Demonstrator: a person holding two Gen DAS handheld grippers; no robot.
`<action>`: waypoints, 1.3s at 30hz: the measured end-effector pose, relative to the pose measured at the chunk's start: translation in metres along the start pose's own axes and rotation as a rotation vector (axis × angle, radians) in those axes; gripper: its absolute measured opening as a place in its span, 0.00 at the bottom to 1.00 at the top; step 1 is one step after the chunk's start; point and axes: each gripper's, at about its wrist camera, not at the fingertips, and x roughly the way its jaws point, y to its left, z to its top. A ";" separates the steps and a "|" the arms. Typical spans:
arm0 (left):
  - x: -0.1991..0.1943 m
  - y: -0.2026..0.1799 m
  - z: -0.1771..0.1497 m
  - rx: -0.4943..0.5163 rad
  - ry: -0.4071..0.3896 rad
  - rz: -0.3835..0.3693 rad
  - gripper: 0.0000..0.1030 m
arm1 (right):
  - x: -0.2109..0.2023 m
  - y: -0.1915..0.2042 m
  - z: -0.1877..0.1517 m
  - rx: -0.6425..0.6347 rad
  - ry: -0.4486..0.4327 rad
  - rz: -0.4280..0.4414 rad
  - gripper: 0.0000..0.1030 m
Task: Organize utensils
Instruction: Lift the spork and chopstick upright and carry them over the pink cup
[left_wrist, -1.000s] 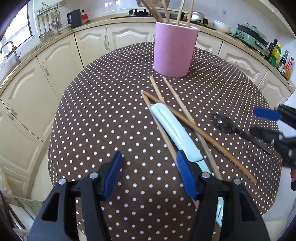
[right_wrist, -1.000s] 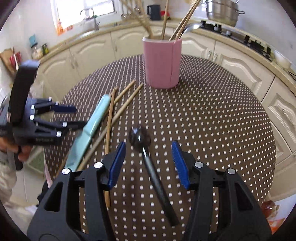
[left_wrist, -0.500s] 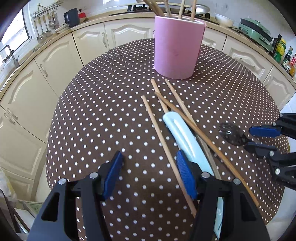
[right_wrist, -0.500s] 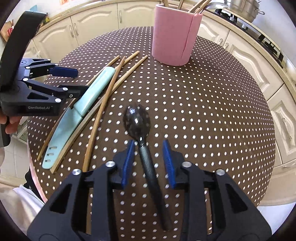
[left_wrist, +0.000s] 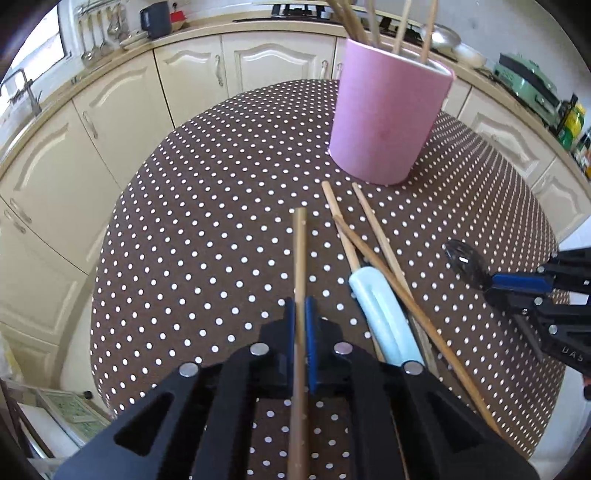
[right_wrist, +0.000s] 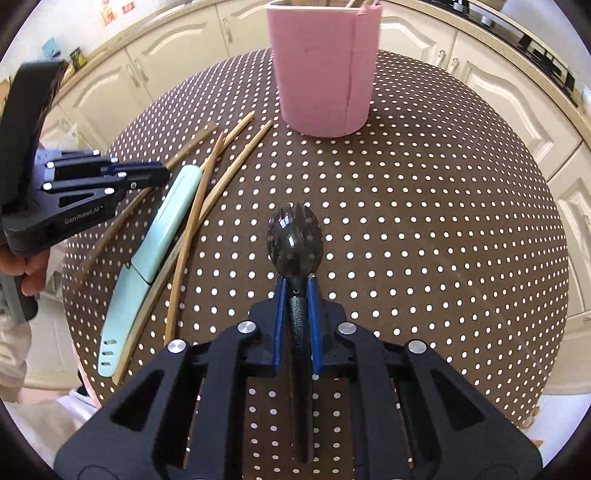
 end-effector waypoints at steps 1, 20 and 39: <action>-0.001 0.002 0.000 -0.011 -0.006 -0.019 0.05 | -0.002 -0.002 -0.001 0.007 -0.007 0.002 0.11; -0.096 0.005 -0.005 -0.068 -0.442 -0.267 0.05 | -0.085 -0.015 0.004 0.097 -0.402 0.139 0.11; -0.146 -0.043 0.078 -0.060 -0.956 -0.368 0.05 | -0.135 -0.035 0.069 0.257 -0.923 0.242 0.11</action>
